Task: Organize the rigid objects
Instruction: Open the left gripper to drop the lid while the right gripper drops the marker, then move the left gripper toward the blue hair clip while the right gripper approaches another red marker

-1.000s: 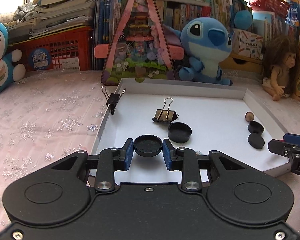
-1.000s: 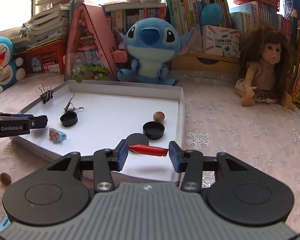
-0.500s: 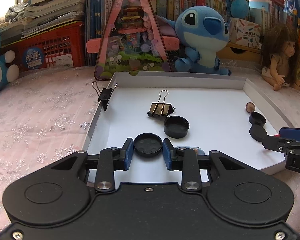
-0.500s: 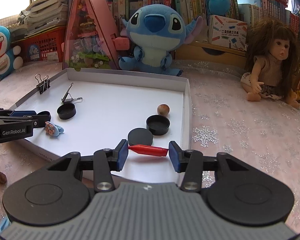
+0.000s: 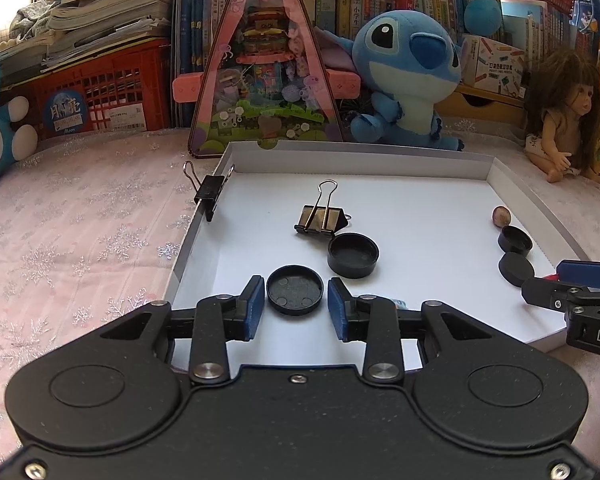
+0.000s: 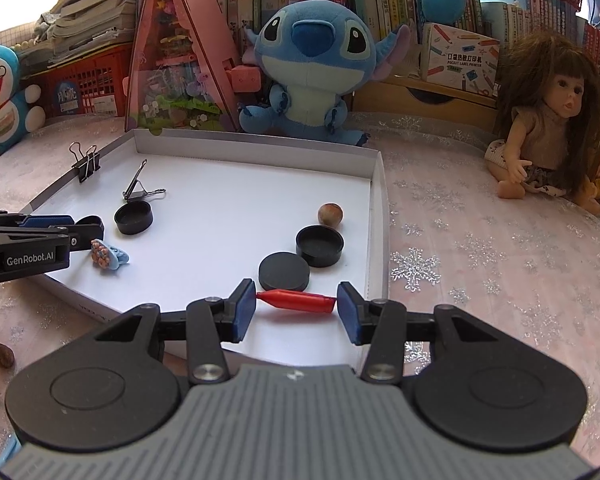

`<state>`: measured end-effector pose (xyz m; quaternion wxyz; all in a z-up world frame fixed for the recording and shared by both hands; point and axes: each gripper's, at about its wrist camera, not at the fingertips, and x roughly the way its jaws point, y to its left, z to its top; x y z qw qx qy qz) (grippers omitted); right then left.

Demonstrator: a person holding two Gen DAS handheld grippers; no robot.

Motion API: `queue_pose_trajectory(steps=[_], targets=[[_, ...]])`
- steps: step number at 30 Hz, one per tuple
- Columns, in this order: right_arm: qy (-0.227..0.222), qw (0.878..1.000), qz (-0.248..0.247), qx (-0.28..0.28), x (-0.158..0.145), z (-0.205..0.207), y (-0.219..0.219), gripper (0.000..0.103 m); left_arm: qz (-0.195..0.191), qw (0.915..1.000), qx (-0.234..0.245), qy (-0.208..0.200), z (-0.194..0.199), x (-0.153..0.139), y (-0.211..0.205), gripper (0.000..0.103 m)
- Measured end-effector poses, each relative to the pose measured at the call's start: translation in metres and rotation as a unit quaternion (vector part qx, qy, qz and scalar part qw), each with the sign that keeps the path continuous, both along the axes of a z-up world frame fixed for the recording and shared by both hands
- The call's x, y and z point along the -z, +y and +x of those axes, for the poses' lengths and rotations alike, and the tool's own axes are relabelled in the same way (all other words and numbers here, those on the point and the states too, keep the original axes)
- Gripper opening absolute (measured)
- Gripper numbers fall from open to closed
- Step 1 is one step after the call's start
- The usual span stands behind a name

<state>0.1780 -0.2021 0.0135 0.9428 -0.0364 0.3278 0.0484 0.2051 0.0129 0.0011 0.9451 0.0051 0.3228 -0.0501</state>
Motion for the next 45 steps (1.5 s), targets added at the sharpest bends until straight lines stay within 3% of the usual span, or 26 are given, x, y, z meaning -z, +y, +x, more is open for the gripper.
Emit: queue_pose_trajectory(steps=[10, 25, 35, 45], targets=[[-0.01, 1.0, -0.008, 0.0, -0.002, -0.003, 0.0, 0.063, -0.006, 1.0, 0.006, 0.001, -0.005, -0.001, -0.003, 0.043], [-0.056, 0.998, -0.022, -0.026, -0.015, -0.03, 0.003, 0.08, -0.008, 0.999, 0.03, -0.032, -0.04, -0.019, -0.003, 0.074], [-0.093, 0.993, -0.016, -0.071, -0.024, -0.069, 0.0, 0.085, -0.008, 0.9966, 0.06, -0.056, -0.084, -0.028, 0.001, 0.076], [-0.094, 0.984, -0.013, -0.152, -0.014, -0.116, 0.0, 0.087, -0.013, 0.9935, 0.098, -0.056, -0.137, -0.023, 0.004, 0.076]])
